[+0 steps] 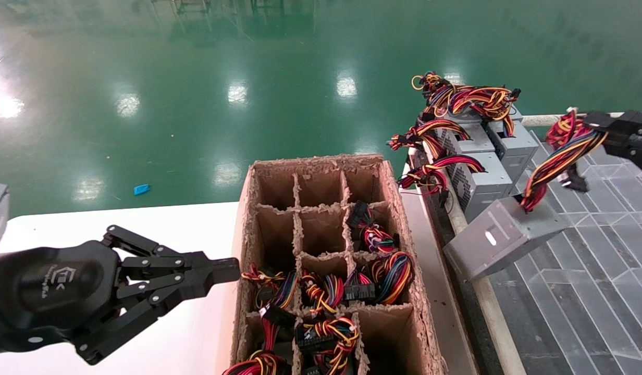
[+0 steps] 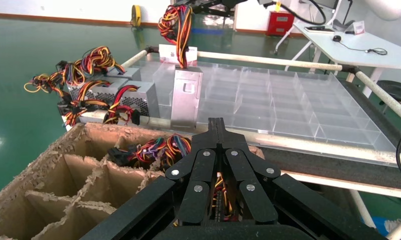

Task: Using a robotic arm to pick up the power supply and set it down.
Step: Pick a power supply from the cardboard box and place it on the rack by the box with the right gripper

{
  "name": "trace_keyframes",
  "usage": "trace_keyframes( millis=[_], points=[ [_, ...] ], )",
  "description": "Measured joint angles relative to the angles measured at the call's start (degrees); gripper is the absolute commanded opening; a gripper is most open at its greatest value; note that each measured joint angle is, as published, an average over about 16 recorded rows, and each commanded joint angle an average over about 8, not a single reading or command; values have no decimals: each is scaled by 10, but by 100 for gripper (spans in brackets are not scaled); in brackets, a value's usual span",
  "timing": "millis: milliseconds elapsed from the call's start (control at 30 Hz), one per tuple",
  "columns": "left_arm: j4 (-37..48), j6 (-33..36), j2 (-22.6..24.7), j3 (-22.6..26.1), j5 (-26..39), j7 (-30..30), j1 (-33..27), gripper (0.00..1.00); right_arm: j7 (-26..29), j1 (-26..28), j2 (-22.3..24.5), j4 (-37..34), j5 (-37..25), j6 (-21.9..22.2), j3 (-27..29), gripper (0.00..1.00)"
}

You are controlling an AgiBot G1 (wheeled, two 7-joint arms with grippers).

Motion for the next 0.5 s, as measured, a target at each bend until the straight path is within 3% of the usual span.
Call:
trace_keyframes(
  millis=[267, 500],
  points=[
    [0, 0, 0, 0, 0, 0, 0, 0, -90, -43, -29, -1, -17, 8, 65, 0],
    [0, 0, 0, 0, 0, 0, 0, 0, -137, -87, -57, -1, -26, 12, 126, 0]
  ],
)
